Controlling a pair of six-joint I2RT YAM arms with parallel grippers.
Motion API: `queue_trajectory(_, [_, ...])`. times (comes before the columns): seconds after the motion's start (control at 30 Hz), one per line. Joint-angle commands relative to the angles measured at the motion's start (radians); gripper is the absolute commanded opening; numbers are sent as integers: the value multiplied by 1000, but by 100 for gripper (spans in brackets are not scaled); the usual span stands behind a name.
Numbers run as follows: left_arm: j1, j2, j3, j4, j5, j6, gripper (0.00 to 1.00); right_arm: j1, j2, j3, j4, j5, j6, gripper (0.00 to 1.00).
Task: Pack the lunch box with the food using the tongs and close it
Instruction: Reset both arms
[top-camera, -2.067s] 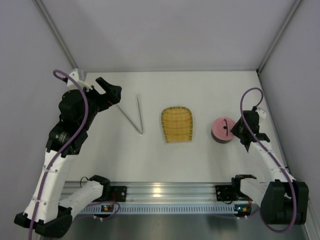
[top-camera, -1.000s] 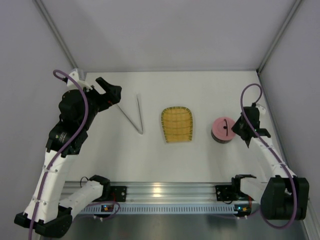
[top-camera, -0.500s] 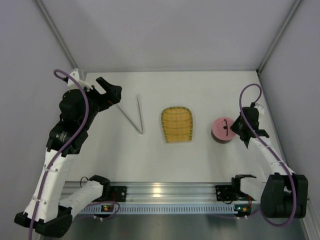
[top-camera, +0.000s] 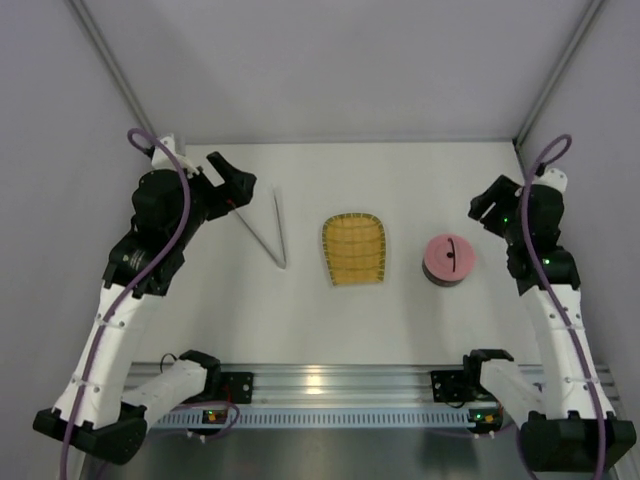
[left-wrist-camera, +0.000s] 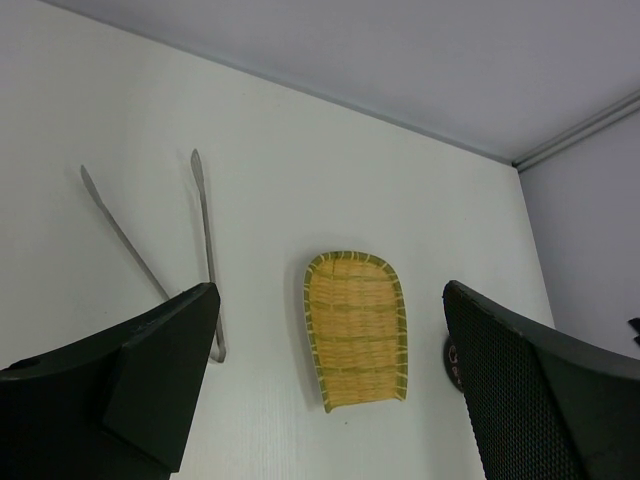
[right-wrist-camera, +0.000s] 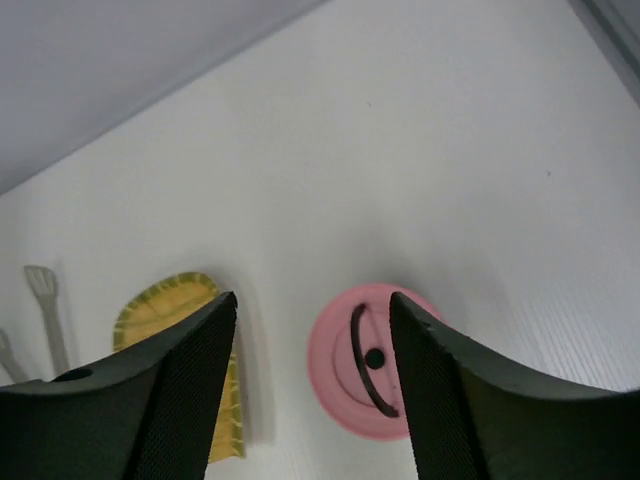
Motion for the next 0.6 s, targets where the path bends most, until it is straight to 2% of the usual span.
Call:
queue_trajectory(0.0, [4,42,16,57,101,-5,98,-12,-56,161,-50,-158,-59,64])
queue_trajectory(0.03, [4,56,31,55,109,-4,98,-12,-61,188,-50,-194,-66,71])
queue_trajectory(0.07, [4,76,39,49,153,-2,98,-10,-61,238,-48,-227,-71,96])
queue_trajectory(0.1, [3,85,46,48,193,4,99,-10,-61,262,-40,-301,-79,100])
queue_trajectory(0.23, [0,130,78,45,264,9,99,-3,-59,375,-11,-465,-60,99])
queue_trajectory(0.3, [-38,142,85,46,264,12,99,3,-65,386,15,-505,-33,100])
queue_trajectory(0.43, [-178,185,135,20,145,39,99,22,-91,377,85,-558,-2,99])
queue_trajectory(0.47, [-201,202,144,9,75,44,99,48,-93,366,98,-570,3,99])
queue_trajectory(0.57, [-261,222,163,14,39,45,99,59,-84,353,98,-594,-3,100])
